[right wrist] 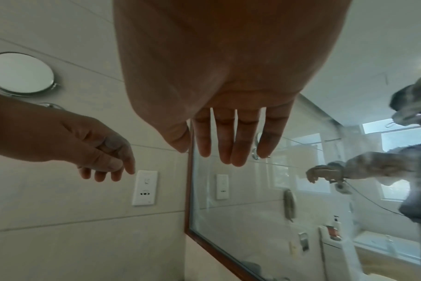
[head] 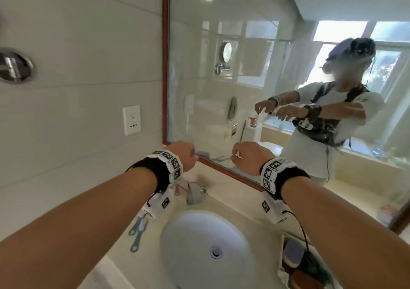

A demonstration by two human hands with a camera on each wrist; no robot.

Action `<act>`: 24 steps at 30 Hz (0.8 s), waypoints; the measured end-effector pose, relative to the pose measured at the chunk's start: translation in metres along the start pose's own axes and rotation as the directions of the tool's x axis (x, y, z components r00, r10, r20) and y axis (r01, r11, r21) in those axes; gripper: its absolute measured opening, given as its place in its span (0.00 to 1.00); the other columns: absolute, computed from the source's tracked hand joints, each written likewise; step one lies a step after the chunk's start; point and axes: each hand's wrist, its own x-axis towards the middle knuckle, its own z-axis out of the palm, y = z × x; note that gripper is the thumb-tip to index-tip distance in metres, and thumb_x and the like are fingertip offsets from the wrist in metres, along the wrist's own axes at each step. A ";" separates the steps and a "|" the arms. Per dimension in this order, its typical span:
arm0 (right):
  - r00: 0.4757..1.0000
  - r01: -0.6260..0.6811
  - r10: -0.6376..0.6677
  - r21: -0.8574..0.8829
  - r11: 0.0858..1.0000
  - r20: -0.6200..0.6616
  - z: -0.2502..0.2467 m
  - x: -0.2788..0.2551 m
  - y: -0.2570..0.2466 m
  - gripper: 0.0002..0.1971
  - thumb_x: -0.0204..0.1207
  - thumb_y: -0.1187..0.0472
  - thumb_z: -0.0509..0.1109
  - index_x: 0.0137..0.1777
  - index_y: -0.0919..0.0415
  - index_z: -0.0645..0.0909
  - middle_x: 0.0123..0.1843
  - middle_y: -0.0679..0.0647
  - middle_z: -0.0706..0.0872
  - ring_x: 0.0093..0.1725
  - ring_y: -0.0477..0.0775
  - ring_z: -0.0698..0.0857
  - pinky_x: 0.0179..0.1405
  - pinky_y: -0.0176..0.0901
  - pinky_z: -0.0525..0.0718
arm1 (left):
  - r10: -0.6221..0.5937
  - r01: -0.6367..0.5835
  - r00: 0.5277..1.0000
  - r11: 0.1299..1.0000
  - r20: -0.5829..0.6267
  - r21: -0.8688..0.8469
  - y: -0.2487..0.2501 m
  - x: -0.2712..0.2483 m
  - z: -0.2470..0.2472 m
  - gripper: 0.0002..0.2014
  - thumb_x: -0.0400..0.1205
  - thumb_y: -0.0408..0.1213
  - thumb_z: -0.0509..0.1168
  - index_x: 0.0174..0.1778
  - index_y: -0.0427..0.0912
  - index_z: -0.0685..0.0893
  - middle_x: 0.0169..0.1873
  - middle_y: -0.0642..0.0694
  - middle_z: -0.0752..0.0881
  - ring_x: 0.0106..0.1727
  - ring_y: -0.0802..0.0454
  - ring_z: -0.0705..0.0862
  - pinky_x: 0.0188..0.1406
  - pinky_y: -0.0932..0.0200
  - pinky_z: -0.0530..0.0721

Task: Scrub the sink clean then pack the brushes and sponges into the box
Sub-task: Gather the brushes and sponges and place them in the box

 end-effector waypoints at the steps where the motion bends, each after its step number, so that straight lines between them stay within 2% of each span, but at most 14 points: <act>1: 1.000 0.020 -0.020 0.007 1.000 -0.004 0.003 0.011 -0.019 0.13 0.80 0.43 0.58 0.57 0.46 0.78 0.56 0.47 0.83 0.57 0.54 0.83 0.52 0.50 0.82 | -0.026 0.026 1.000 1.000 -0.003 -0.007 -0.025 -0.004 -0.005 0.17 0.84 0.53 0.58 0.62 0.48 0.80 0.59 0.46 0.83 0.61 0.44 0.81 0.59 0.51 0.79; 7: 0.992 0.125 -0.124 0.013 0.992 -0.006 0.019 0.075 -0.138 0.14 0.81 0.42 0.59 0.60 0.46 0.78 0.55 0.46 0.81 0.55 0.54 0.82 0.50 0.47 0.81 | -0.203 0.204 0.979 0.978 -0.038 0.044 -0.174 -0.024 -0.027 0.18 0.84 0.54 0.58 0.66 0.49 0.78 0.63 0.46 0.81 0.64 0.45 0.79 0.60 0.52 0.76; 11: 0.980 0.193 -0.194 0.022 0.981 0.050 0.040 0.112 -0.188 0.15 0.81 0.42 0.59 0.59 0.48 0.78 0.50 0.45 0.80 0.53 0.53 0.82 0.48 0.47 0.80 | -0.282 0.282 0.959 0.959 -0.020 0.037 -0.240 -0.027 -0.027 0.19 0.83 0.55 0.59 0.66 0.50 0.77 0.63 0.47 0.81 0.65 0.46 0.79 0.61 0.53 0.77; 16: 0.970 0.221 -0.226 0.065 0.973 0.090 0.070 0.167 -0.222 0.15 0.80 0.41 0.61 0.59 0.46 0.79 0.56 0.47 0.83 0.53 0.52 0.83 0.50 0.47 0.82 | -0.325 0.325 0.946 0.946 -0.010 0.002 -0.286 -0.007 -0.016 0.19 0.83 0.55 0.59 0.66 0.50 0.77 0.61 0.47 0.82 0.65 0.46 0.78 0.64 0.52 0.76; 18: 0.964 0.233 -0.241 0.080 0.969 0.113 0.086 0.190 -0.231 0.15 0.80 0.41 0.61 0.60 0.47 0.79 0.55 0.47 0.84 0.53 0.53 0.84 0.51 0.47 0.83 | -0.342 0.342 0.940 0.940 0.008 -0.004 -0.298 0.005 -0.005 0.19 0.83 0.55 0.59 0.66 0.50 0.77 0.61 0.48 0.82 0.65 0.47 0.78 0.63 0.53 0.75; 22: 0.948 0.250 -0.271 0.134 0.959 0.165 0.120 0.238 -0.240 0.14 0.78 0.41 0.63 0.57 0.46 0.79 0.49 0.46 0.85 0.49 0.50 0.84 0.47 0.44 0.81 | -0.398 0.399 0.916 0.917 0.052 -0.015 -0.323 0.027 0.020 0.19 0.83 0.55 0.61 0.67 0.52 0.77 0.60 0.49 0.82 0.64 0.48 0.79 0.62 0.54 0.77; 24: 0.936 0.251 -0.282 0.161 0.954 0.211 0.139 0.257 -0.239 0.14 0.77 0.43 0.64 0.57 0.47 0.79 0.50 0.47 0.85 0.48 0.50 0.84 0.46 0.44 0.82 | -0.418 0.421 0.905 0.907 0.082 -0.026 -0.335 0.038 0.031 0.18 0.82 0.55 0.61 0.66 0.52 0.77 0.60 0.50 0.81 0.63 0.48 0.80 0.62 0.55 0.77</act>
